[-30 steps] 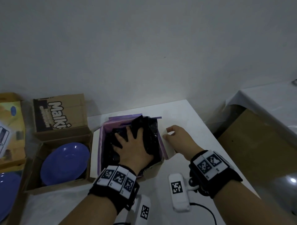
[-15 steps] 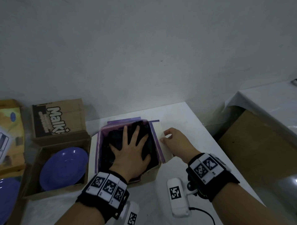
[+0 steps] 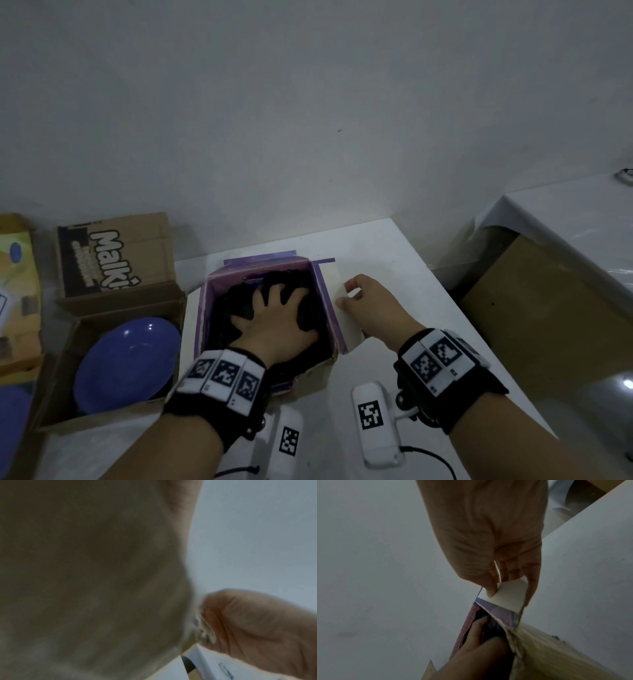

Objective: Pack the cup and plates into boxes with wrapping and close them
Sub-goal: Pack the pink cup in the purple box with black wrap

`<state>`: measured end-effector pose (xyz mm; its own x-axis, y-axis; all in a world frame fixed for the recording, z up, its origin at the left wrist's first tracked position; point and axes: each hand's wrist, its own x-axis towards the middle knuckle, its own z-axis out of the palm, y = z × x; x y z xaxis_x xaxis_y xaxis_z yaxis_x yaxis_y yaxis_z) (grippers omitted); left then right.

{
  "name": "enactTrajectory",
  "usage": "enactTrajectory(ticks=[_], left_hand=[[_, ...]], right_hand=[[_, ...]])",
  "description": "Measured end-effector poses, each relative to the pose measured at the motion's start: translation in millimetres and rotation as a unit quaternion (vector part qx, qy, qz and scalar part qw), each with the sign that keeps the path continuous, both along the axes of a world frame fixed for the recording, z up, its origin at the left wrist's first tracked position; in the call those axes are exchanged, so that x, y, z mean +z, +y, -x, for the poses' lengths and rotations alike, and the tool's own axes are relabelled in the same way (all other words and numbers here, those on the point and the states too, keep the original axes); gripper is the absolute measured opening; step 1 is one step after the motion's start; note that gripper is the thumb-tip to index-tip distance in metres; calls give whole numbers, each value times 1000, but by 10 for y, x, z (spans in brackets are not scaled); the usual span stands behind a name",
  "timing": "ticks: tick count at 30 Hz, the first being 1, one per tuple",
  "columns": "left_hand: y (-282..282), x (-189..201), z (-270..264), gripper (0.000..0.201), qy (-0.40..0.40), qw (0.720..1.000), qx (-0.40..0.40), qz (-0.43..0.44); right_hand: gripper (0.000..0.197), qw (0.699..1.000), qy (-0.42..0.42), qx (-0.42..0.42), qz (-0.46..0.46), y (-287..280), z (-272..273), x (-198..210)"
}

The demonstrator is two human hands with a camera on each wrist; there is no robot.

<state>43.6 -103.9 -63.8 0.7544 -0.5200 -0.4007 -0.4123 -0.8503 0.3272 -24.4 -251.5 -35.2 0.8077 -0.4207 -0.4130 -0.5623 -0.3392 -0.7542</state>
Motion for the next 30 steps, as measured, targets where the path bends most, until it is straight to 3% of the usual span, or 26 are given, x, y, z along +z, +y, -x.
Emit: enactTrajectory(ticks=[3,6,9,13,17,21,24,30], left_hand=[[76,31,-39,74,34,997,16,63],[40,24,-36,77,27,999,7,22],[-68,11,2,72,-11,999,8,-31],[-122,-11,82,70,-62,997,22,-36],[-5,-22,217,93,-138,988,41,-48],[187,19,215,116,-52,993,96,-37],[245,-18,155,123,23,993,112,-2],[246,-178,170,121,-2,991,121,53]], right_hand=[[13,1000,0,-4,-6,20,4,-13],[13,1000,-4,-6,-6,10,6,-17],[12,1000,-7,-3,10,-3,18,-6],[12,1000,-9,-2,19,-4,30,28],[14,1000,-5,5,5,31,52,34],[16,1000,-2,9,1,37,50,27],[15,1000,-2,5,1,49,50,7],[14,1000,-4,4,-2,31,-31,-35]])
